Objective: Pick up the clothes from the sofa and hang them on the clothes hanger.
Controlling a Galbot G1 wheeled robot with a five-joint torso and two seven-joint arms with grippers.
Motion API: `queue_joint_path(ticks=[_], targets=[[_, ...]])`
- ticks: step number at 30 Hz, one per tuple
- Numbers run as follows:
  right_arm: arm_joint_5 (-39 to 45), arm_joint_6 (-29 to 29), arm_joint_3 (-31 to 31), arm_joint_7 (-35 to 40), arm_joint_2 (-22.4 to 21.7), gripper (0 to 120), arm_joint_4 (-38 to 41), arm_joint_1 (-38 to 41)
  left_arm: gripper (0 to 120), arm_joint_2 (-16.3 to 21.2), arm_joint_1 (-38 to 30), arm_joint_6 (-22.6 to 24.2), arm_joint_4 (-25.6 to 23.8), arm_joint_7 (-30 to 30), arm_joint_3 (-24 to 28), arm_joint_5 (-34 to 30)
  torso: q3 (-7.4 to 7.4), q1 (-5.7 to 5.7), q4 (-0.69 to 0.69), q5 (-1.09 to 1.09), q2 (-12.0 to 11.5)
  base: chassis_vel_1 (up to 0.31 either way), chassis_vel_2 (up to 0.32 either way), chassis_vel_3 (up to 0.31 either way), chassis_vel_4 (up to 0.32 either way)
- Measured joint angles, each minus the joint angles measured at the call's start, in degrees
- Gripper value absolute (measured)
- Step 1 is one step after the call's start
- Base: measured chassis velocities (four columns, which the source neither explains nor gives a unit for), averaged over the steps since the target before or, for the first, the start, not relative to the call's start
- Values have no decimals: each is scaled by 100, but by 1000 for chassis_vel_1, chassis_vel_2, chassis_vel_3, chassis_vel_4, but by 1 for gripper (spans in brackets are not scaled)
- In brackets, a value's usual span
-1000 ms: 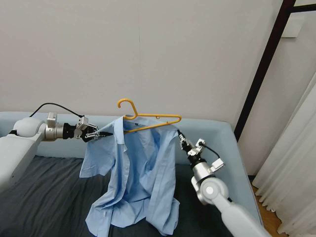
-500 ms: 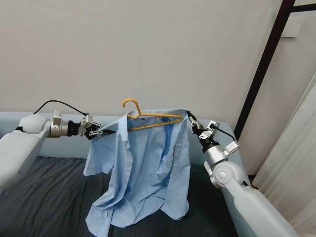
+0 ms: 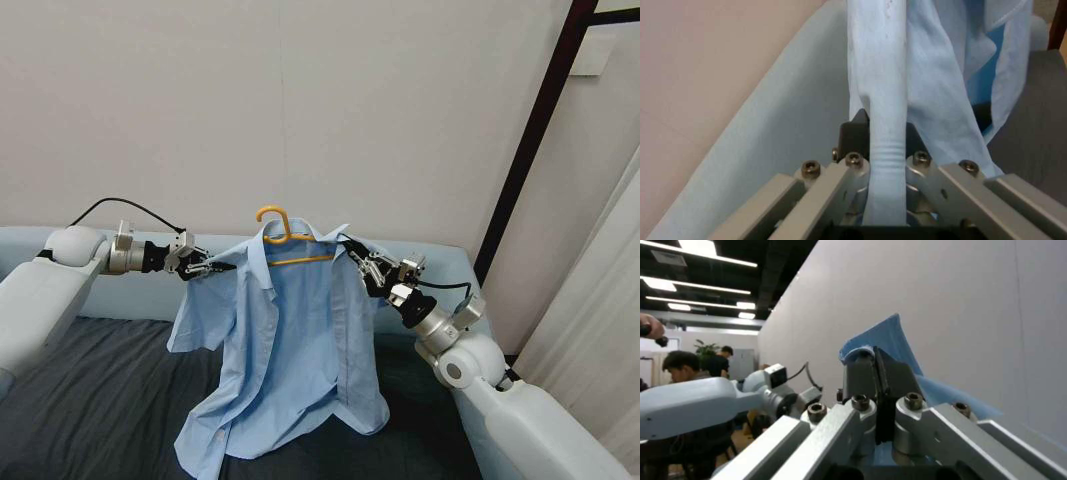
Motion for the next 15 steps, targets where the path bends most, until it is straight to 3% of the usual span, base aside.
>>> queue_joint_path(ticks=[10, 15], targets=[[-301, 6, -755, 1077, 279, 0, -40, -298, 2, -250, 262, 108, -276, -61, -85, -152, 0, 0, -1, 0, 0, 0, 0, 0, 0], [-581, 30, -1024, 1165, 304, 0, -2, -523, 2, -323, 252, 115, -270, -63, -75, -167, 0, 0, -2, 1, 0, 0, 0, 0, 0]])
